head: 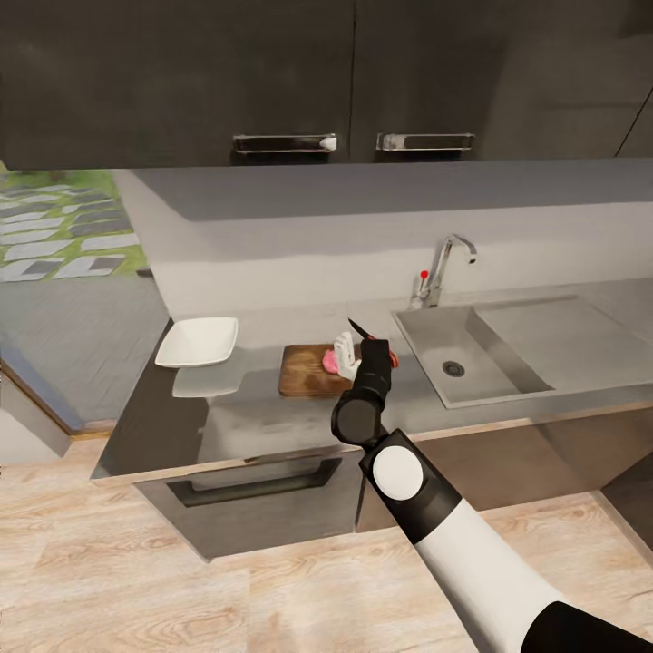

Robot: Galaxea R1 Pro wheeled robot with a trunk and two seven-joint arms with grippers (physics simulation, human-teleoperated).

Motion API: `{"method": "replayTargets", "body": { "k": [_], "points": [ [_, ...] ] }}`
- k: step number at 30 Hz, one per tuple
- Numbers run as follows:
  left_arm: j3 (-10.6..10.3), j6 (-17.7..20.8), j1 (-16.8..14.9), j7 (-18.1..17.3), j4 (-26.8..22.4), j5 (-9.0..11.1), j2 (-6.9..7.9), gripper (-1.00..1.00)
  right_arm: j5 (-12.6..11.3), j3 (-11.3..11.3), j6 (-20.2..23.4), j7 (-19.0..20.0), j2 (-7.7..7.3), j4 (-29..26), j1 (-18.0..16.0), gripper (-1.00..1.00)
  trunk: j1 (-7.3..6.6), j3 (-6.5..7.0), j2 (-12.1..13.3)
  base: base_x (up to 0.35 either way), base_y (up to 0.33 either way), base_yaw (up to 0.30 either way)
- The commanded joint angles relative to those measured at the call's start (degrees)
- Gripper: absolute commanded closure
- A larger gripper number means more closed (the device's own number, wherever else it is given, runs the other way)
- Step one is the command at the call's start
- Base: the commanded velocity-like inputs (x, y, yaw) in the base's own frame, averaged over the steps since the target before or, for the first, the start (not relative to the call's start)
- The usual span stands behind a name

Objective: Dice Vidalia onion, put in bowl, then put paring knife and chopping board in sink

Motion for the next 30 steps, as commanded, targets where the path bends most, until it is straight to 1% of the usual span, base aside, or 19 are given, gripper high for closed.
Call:
{"method": "replayTargets", "body": {
  "k": [1, 6, 9, 30],
  "points": [
    [-0.49, -0.06, 0.01, 0.28, -0.13, 0.51, 0.07, -1.00, 0.57, 0.12, 0.13, 0.62, 0.01, -0.13, -0.08, 1.00, 0.04, -0.10, -0.11, -0.001, 0.197, 0.000],
    [-0.47, -0.02, 0.01, 0.28, -0.13, 0.51, 0.07, -1.00, 0.57, 0.14, 0.11, 0.63, 0.01, -0.36, -0.08, 1.00, 0.04, -0.10, -0.11, -0.001, 0.240, 0.000],
    [-0.47, -0.05, 0.01, 0.28, -0.15, 0.51, 0.07, -1.00, 0.57, 0.19, 0.07, 0.63, 0.01, -0.41, -0.04, 1.00, 0.04, -0.10, -0.11, 0.000, 0.116, 0.000],
    [-0.43, -0.06, 0.01, 0.28, -0.20, 0.51, 0.07, -1.00, 0.68, 0.49, -0.02, 0.70, 0.01, -1.09, -0.08, 1.00, 0.04, -0.10, -0.11, 0.000, 0.008, 0.000]
  ]
}}
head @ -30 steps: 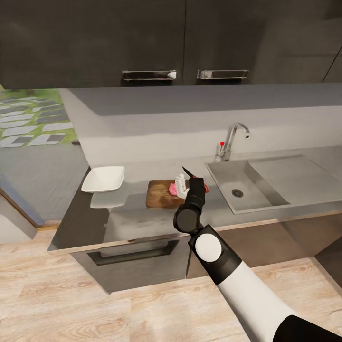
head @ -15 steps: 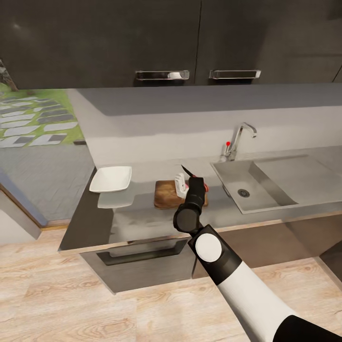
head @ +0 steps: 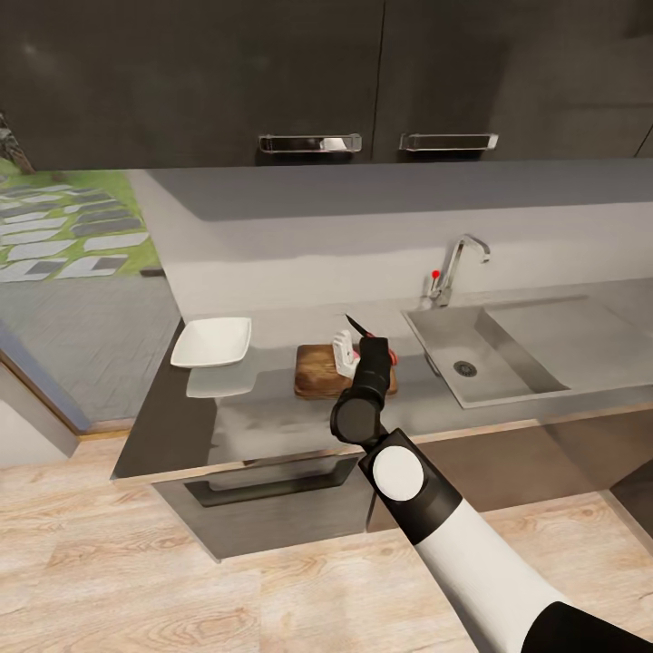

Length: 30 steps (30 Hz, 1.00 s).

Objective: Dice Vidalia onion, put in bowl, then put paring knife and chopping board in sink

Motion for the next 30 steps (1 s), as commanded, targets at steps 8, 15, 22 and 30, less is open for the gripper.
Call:
{"method": "replayTargets", "body": {
  "k": [8, 15, 22, 30],
  "points": [
    [-0.46, -0.08, 0.01, 0.29, -0.15, 0.43, 0.07, -1.00, 0.66, 0.12, 0.10, 0.62, 0.00, 0.09, -0.03, 1.00, 0.03, -0.10, -0.11, 0.000, 0.000, 0.000],
    [-0.46, -0.07, 0.01, 0.29, -0.15, 0.43, 0.07, -1.00, 0.67, 0.18, 0.10, 0.70, 0.00, 0.11, -0.03, 1.00, 0.03, -0.10, -0.11, 0.000, 0.000, 0.000],
    [-0.46, -0.07, 0.01, 0.29, -0.15, 0.43, 0.07, -1.00, 0.53, 0.19, 0.16, 1.19, 0.00, 0.12, -0.01, 1.00, 0.03, -0.10, -0.11, 0.000, 0.000, 0.000],
    [-0.46, -0.07, 0.01, 0.29, -0.15, 0.46, 0.07, -1.00, 0.57, 0.19, 0.35, 1.16, 0.00, 0.04, 0.00, 1.00, 0.03, -0.10, -0.11, 0.000, 0.000, 0.000]
  ]
}}
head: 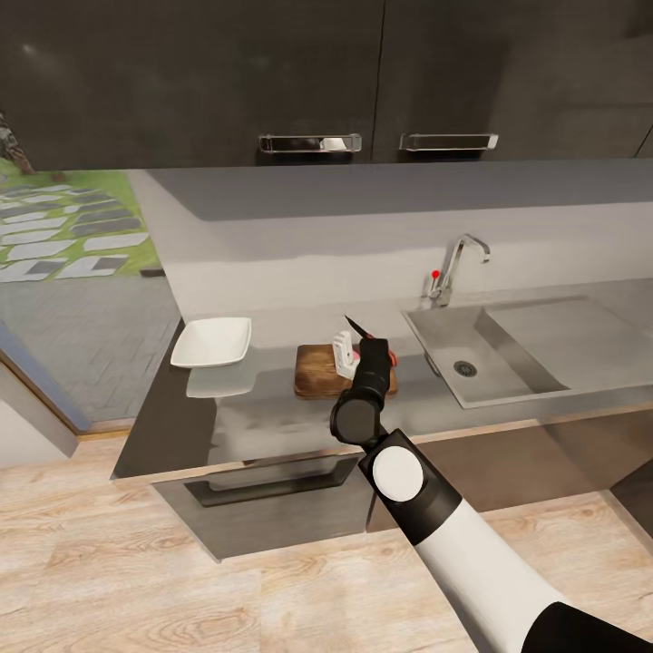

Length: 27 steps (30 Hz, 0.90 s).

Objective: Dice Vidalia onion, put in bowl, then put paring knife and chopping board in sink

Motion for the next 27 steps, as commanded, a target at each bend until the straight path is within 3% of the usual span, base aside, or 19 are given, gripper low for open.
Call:
{"method": "replayTargets", "body": {
  "k": [1, 27],
  "points": [
    [-0.49, -0.07, 0.01, 0.28, -0.14, 0.54, 0.07, -1.00, 0.62, 0.12, 0.13, 0.59, 0.00, -0.01, -0.07, 1.00, 0.04, -0.10, -0.11, 0.000, 0.000, 0.000],
    [-0.49, 0.02, 0.01, 0.28, 0.02, 0.58, 0.07, -1.00, 0.69, 0.12, 0.14, 0.58, 0.00, 0.83, -0.07, 1.00, 0.04, -0.10, -0.11, 0.000, 0.000, 0.000]
  ]
}}
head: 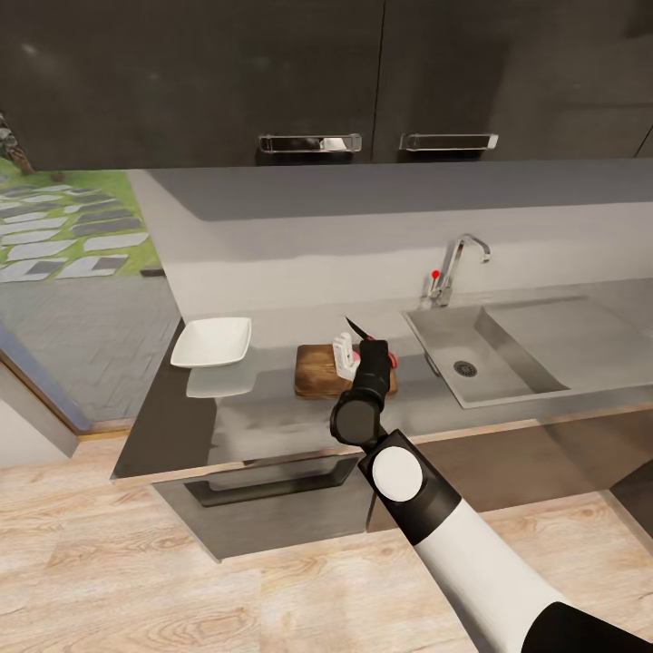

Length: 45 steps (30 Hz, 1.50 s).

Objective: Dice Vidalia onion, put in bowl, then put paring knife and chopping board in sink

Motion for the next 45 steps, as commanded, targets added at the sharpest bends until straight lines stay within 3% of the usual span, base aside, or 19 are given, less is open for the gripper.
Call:
{"method": "replayTargets", "body": {
  "k": [1, 10, 15, 18, 22, 29, 36, 45],
  "points": [
    [-0.49, -0.07, 0.02, 0.29, -0.15, 0.51, 0.07, -1.00, 0.57, 0.12, 0.12, 0.59, 0.00, 0.00, -0.07, 1.00, 0.03, -0.10, -0.11, 0.000, 0.000, 0.000],
    [-0.49, 0.00, 0.02, 0.29, -0.11, 0.53, 0.07, -1.00, 0.53, 0.11, 0.11, 0.38, 0.00, -2.29, -0.10, 1.00, 0.03, -0.10, -0.11, 0.000, 0.000, 0.000],
    [-0.49, 0.02, 0.02, -0.39, -0.11, 0.56, 0.07, -1.00, 0.72, -0.02, -0.18, 0.37, 0.00, -11.59, -0.15, 1.00, 0.03, -0.10, -0.11, 0.000, 0.000, 0.000],
    [-0.49, 0.02, 0.02, -1.33, -0.11, 0.59, 0.07, -1.00, 2.11, -0.05, -0.28, 0.39, 0.00, -14.60, -0.16, 1.00, 0.03, -0.10, -0.11, 0.000, 0.000, 0.000],
    [-0.49, 0.02, 0.02, -1.65, -0.11, 0.60, 0.07, -1.00, 5.80, -0.08, -0.37, 0.59, 0.00, -15.61, -0.16, 1.00, 0.03, -0.10, -0.11, 0.000, 0.000, 0.000],
    [-0.49, 0.02, 0.02, -1.73, -0.11, 0.60, 0.07, -1.00, 7.72, 0.05, -0.39, 1.69, 0.00, -14.92, -0.13, 1.00, 0.03, -0.10, -0.11, 0.000, 0.000, 0.000],
    [-0.49, 0.02, 0.02, -1.73, -0.11, 0.59, 0.07, -1.00, 7.86, 1.32, -0.18, 8.82, 0.00, -7.26, -0.14, 1.00, 0.03, -0.10, -0.11, 0.001, 0.001, 0.000],
    [-0.49, 0.02, 0.02, -1.73, -0.11, 0.60, 0.07, -1.00, 7.63, 2.11, 0.13, 10.06, 0.00, -5.42, -0.15, 1.00, 0.03, -0.10, -0.11, 0.083, 0.108, 0.000]
  ]
}}
